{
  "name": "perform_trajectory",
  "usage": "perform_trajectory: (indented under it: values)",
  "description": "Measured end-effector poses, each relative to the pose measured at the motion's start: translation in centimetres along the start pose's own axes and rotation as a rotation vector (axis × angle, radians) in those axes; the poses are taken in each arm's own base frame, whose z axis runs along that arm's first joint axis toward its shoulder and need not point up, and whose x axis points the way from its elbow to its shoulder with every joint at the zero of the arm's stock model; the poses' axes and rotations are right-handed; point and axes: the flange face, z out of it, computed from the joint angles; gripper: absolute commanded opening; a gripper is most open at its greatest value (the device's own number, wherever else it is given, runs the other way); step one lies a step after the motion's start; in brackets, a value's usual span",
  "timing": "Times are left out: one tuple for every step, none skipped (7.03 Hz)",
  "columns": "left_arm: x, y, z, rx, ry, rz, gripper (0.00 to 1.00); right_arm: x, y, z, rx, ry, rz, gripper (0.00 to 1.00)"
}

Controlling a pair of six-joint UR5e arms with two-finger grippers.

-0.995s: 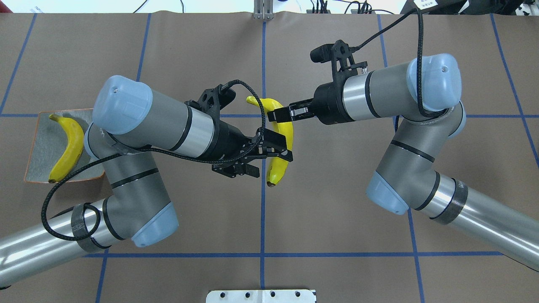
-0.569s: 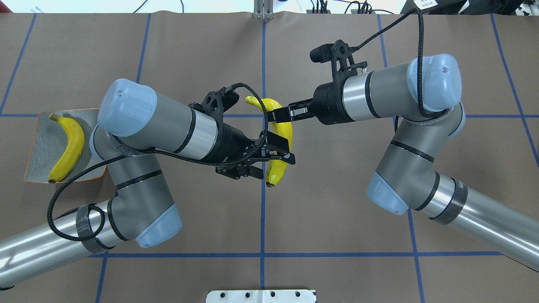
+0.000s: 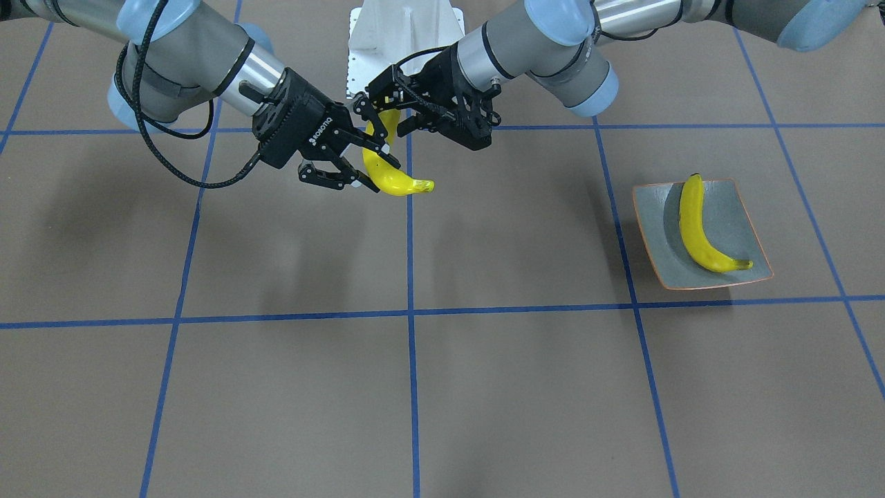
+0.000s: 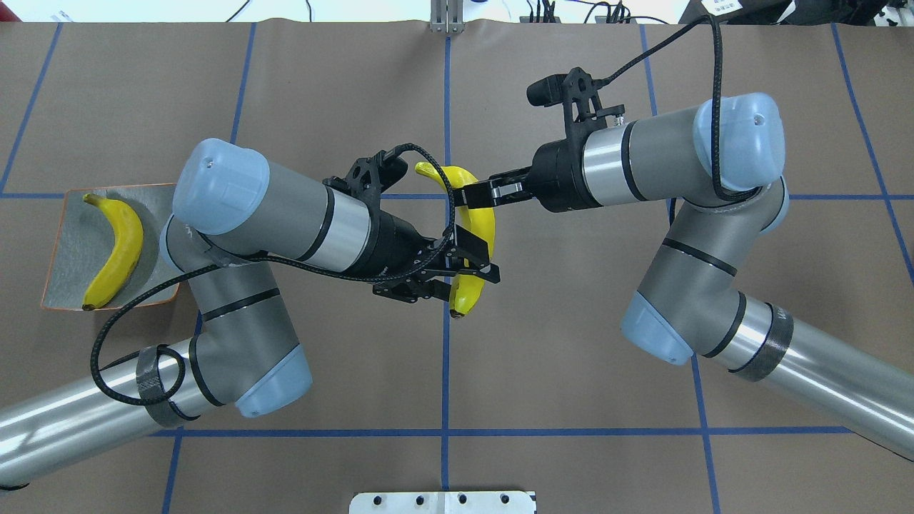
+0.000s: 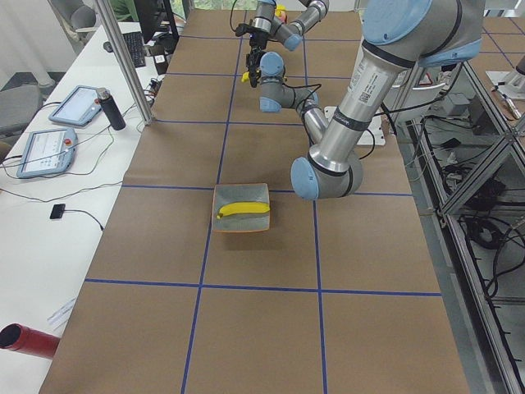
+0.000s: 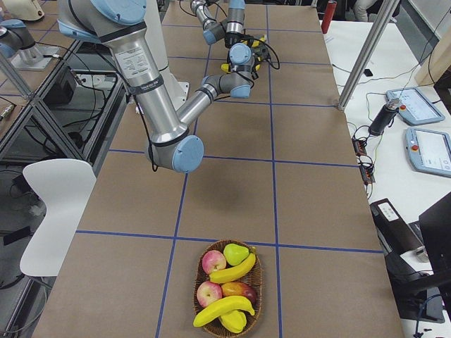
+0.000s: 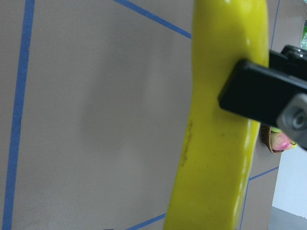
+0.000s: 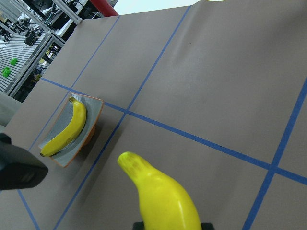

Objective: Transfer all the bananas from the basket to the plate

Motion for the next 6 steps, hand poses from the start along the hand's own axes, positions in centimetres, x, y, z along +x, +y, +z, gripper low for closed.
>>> perform_trajectory:
  values:
    - [0.33, 0.05, 0.01, -0.001, 0.005, 0.003, 0.76, 0.04, 0.02, 0.0, 0.0, 0.0, 0.0, 0.0]
    - [0.5, 0.1, 0.03, -0.002, 0.007, 0.005, 0.75, 0.16, 0.12, -0.04, 0.0, 0.0, 0.0, 0.0]
    - [0.55, 0.12, 0.04, -0.002, 0.008, 0.005, 0.75, 0.33, 0.28, -0.13, 0.0, -0.003, -0.001, 0.0]
    - [0.58, 0.11, 0.03, -0.002, 0.008, 0.005, 0.75, 0.43, 0.4, -0.22, 0.002, -0.008, -0.001, 0.0]
    - [0.65, 0.11, 0.01, -0.002, 0.009, 0.006, 0.75, 0.48, 0.47, -0.28, 0.003, -0.011, 0.0, 0.0]
    - [0.73, 0.11, 0.03, -0.002, 0.01, 0.007, 0.75, 0.52, 0.52, -0.33, 0.004, -0.013, 0.0, 0.0]
